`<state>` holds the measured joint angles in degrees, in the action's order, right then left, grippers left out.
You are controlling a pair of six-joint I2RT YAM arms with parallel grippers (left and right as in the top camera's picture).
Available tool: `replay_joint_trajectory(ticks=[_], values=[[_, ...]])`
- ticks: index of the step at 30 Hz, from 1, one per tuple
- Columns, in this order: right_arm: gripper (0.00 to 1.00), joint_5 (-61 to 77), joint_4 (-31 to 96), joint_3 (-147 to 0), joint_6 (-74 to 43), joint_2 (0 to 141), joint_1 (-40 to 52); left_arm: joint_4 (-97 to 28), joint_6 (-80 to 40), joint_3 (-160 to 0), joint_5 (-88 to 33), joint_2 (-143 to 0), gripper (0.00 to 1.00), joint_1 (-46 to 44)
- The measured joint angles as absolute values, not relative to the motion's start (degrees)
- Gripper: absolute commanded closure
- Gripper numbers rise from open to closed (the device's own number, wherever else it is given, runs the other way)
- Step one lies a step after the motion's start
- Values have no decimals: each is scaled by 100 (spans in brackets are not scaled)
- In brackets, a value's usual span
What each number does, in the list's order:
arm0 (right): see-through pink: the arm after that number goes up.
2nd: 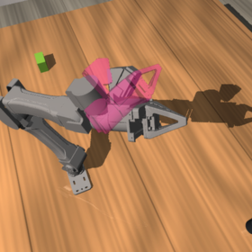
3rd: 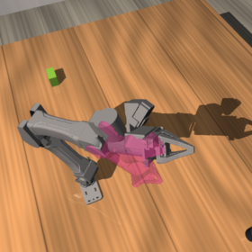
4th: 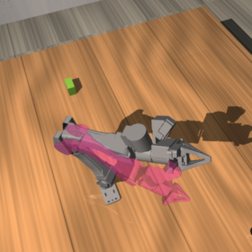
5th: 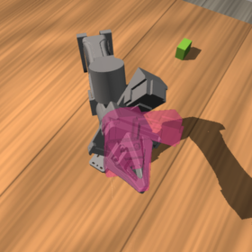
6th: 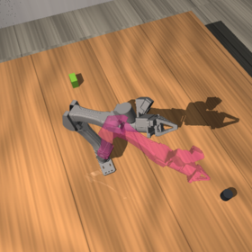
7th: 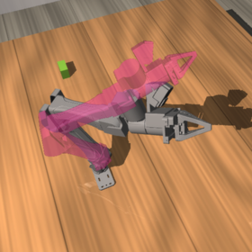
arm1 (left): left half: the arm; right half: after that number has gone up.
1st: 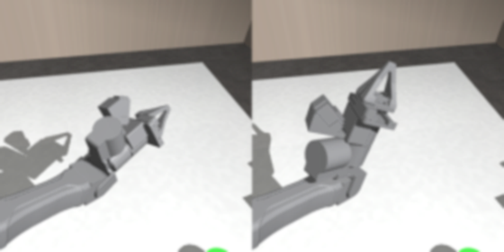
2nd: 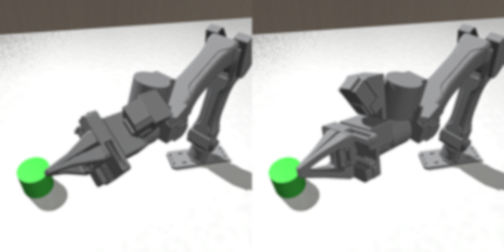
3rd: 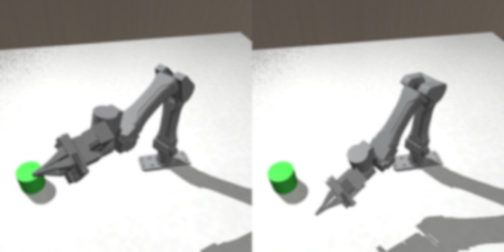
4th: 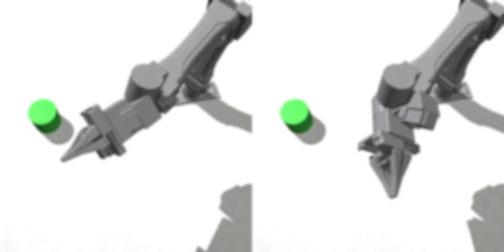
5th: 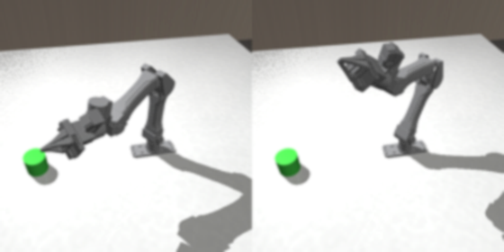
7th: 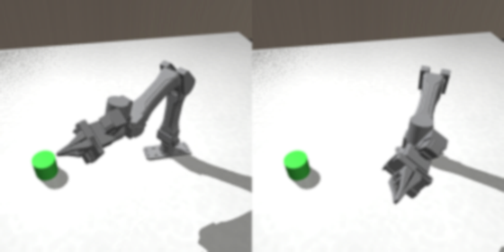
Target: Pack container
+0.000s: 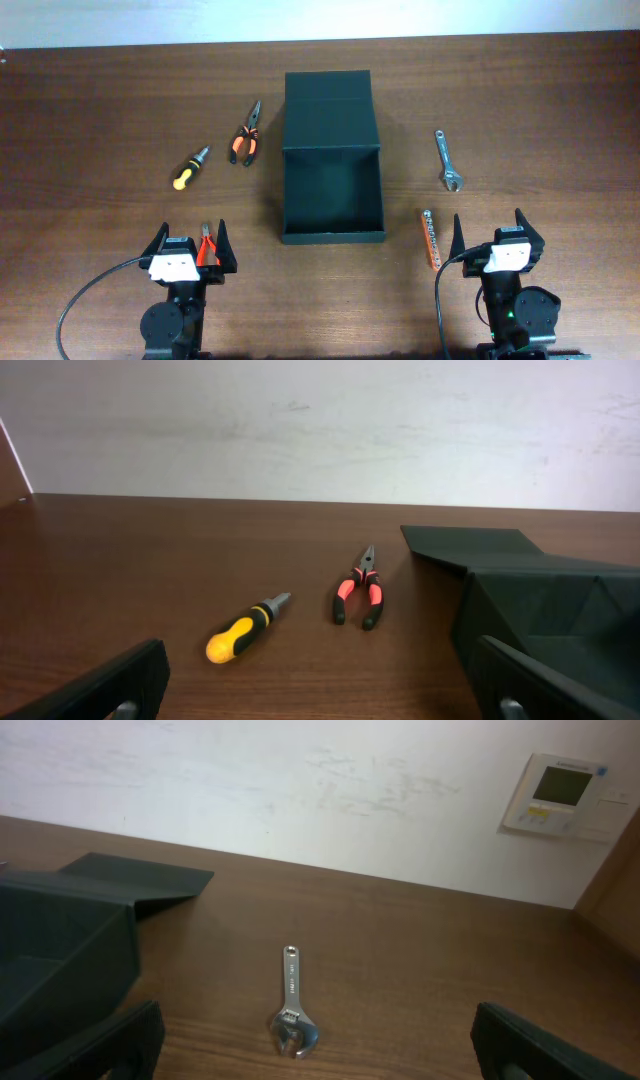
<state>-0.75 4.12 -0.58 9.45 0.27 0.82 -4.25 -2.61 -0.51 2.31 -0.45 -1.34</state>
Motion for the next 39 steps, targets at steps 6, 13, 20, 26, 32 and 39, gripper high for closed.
replay_joint_trajectory(ticks=[6, 13, 20, 26, 32, 39], values=[[1, -75, 412, -58, 943, 27, 82, -425, -261, -51, 231, -45, 1, -134], [1, -75, 412, -58, 939, 27, 82, -425, -261, -51, 231, -45, 1, -134], [1, -75, 412, -58, 945, 27, 82, -412, -261, -51, 259, -45, 1, -134], [1, -75, 412, -58, 943, 27, 82, -403, -261, -51, 172, -45, 1, -134], [1, -75, 412, -58, 945, 27, 82, -364, -281, -51, -510, -45, 1, -134], [1, 27, 410, -58, 943, 27, 82, -628, -740, -174, -891, -54, 1, -134]])
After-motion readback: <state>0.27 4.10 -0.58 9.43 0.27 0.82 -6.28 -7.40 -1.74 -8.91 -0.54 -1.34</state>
